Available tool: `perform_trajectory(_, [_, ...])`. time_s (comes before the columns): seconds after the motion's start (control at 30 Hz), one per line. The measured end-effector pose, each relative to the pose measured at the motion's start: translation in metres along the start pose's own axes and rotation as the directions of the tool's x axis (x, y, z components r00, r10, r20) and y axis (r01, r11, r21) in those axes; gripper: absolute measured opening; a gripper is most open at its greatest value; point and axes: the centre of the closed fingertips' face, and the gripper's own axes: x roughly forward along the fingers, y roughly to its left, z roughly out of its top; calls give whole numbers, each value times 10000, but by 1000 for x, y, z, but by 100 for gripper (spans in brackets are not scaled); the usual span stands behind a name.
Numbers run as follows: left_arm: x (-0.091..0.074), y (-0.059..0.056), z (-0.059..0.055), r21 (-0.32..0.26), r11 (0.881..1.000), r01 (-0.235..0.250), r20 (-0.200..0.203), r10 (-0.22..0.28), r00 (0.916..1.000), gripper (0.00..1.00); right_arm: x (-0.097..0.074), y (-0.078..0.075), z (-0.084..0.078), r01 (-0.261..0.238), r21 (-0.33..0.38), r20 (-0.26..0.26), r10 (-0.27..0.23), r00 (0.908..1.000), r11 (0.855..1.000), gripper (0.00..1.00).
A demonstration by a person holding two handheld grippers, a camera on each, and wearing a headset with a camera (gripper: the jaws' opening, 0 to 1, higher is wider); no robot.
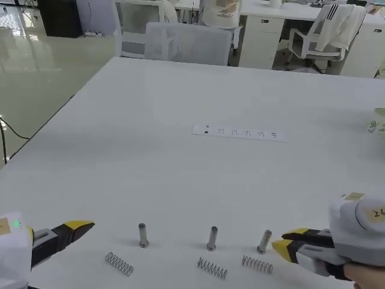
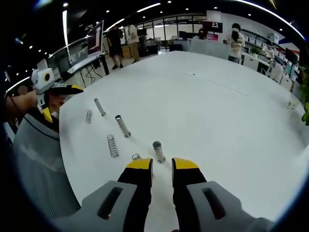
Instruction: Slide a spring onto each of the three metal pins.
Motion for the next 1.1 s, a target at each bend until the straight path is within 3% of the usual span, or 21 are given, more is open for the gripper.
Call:
perform_trajectory(0.4, [-2,-3,2,25,10000,62,7,-62,10000,95,-8,1,-7,-215,-353,-81,212,9997,9991,14])
perform_trajectory(1.1, [-9,-7,3,59,10000,14,60,-14,10000,94,9,34,-17,-1201,-1890,-849,1056,9908,9746,14])
